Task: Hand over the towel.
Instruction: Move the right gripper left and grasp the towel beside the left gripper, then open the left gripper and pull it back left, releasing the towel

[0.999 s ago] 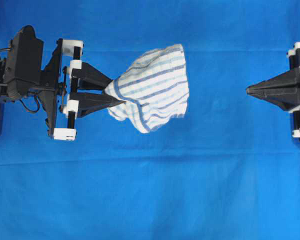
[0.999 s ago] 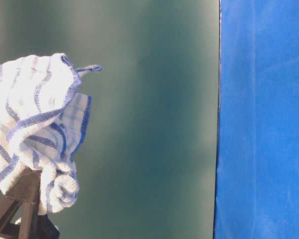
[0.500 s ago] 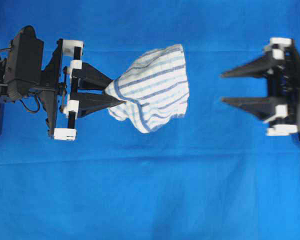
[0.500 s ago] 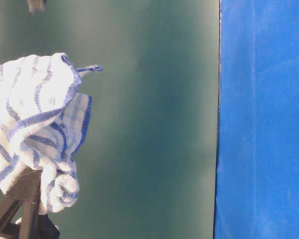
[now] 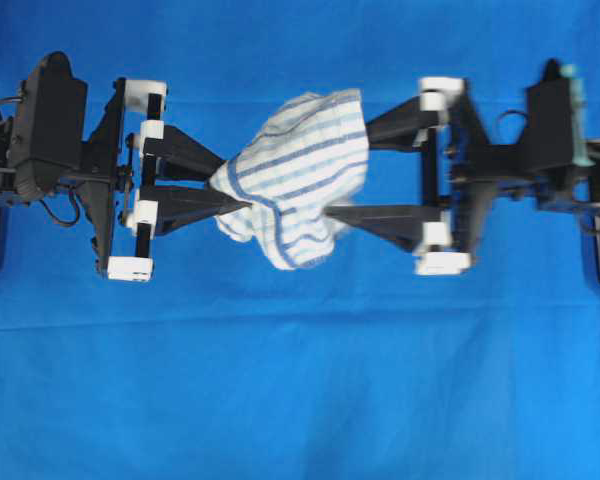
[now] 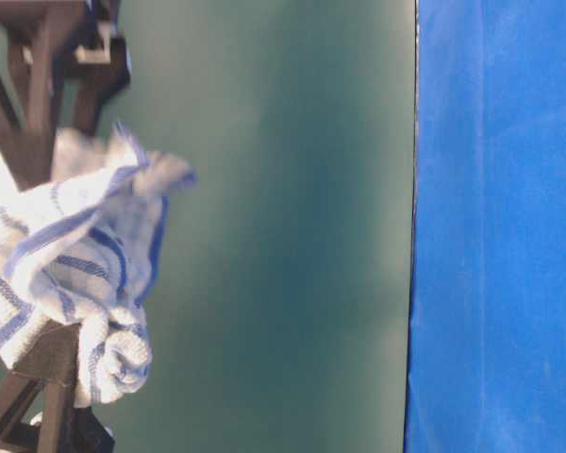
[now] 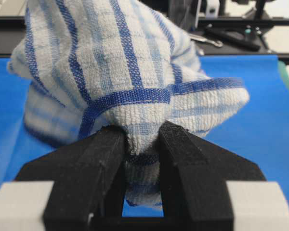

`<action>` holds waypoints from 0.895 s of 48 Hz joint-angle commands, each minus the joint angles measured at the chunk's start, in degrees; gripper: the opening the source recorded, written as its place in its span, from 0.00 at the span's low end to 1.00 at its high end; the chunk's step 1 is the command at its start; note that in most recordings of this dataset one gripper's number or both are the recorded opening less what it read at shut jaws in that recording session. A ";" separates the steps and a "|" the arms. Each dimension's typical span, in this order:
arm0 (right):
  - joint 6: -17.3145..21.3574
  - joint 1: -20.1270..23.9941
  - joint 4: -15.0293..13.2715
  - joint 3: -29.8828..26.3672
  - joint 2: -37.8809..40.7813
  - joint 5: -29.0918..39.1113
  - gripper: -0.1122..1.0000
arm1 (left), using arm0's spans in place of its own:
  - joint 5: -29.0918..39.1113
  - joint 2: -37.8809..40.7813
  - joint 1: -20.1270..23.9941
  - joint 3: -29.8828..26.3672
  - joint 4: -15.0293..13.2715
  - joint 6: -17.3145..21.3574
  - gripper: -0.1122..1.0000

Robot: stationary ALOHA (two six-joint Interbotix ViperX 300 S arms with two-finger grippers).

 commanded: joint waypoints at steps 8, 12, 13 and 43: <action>0.00 -0.09 0.35 -5.54 4.04 0.18 0.75 | -0.62 -0.35 -0.18 -0.53 0.00 0.09 0.21; -0.09 -0.18 0.53 -5.54 4.13 0.44 0.75 | -0.62 -0.35 -0.18 -0.53 0.00 0.09 0.21; -0.18 -0.26 0.62 -5.54 4.13 0.44 0.74 | -0.53 -0.35 -0.18 -0.53 0.09 0.09 0.21; -1.05 -0.26 -0.44 -5.80 4.04 1.85 0.16 | -0.70 -0.35 0.26 -0.53 0.00 0.00 0.21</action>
